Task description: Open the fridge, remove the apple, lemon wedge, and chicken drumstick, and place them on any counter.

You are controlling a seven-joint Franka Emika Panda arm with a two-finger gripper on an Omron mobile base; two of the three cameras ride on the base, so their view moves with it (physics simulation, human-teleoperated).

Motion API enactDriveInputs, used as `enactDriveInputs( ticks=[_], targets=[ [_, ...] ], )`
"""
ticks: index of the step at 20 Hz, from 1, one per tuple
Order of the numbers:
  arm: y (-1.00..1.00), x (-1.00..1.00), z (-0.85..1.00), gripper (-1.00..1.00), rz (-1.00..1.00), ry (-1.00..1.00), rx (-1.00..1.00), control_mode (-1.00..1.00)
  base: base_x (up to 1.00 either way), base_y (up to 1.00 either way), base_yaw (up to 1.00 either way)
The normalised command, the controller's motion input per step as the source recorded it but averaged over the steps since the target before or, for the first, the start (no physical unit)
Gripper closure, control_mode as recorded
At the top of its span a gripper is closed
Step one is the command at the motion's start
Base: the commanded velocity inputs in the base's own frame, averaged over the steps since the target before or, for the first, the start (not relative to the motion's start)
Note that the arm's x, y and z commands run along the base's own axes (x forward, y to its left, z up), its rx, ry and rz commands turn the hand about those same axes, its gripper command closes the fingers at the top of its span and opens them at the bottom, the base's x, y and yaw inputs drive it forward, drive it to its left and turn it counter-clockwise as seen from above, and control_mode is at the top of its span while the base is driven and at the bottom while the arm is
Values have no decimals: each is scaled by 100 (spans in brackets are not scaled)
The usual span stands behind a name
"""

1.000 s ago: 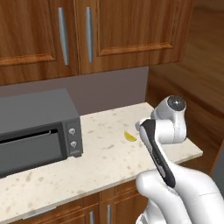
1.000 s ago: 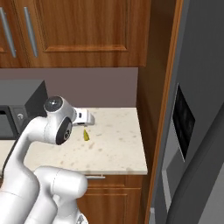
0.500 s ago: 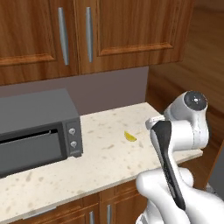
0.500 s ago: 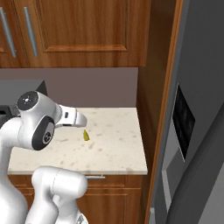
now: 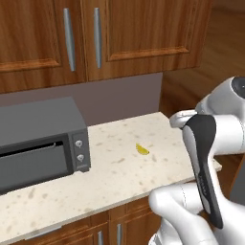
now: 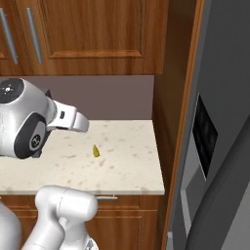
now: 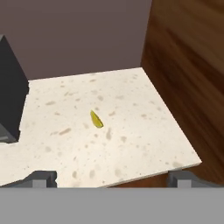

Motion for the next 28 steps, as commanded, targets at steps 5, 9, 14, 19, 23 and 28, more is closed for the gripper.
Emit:
enactDriveInputs(
  ticks=[5,9,14,19,23,28],
  targets=[
    [0,-43,9,-100,-2,0,1,-100,0,0,0],
    [0,-51,4,-100,-4,-1,-3,-100,0,0,0],
    [0,-15,0,-100,-1,0,-3,-100,0,0,0],
    [0,0,0,-100,0,0,0,100,0,0,0],
    [0,0,0,-100,0,0,0,100,-20,0,0],
    [0,0,0,-100,0,0,0,100,-91,-2,0]
  ],
)
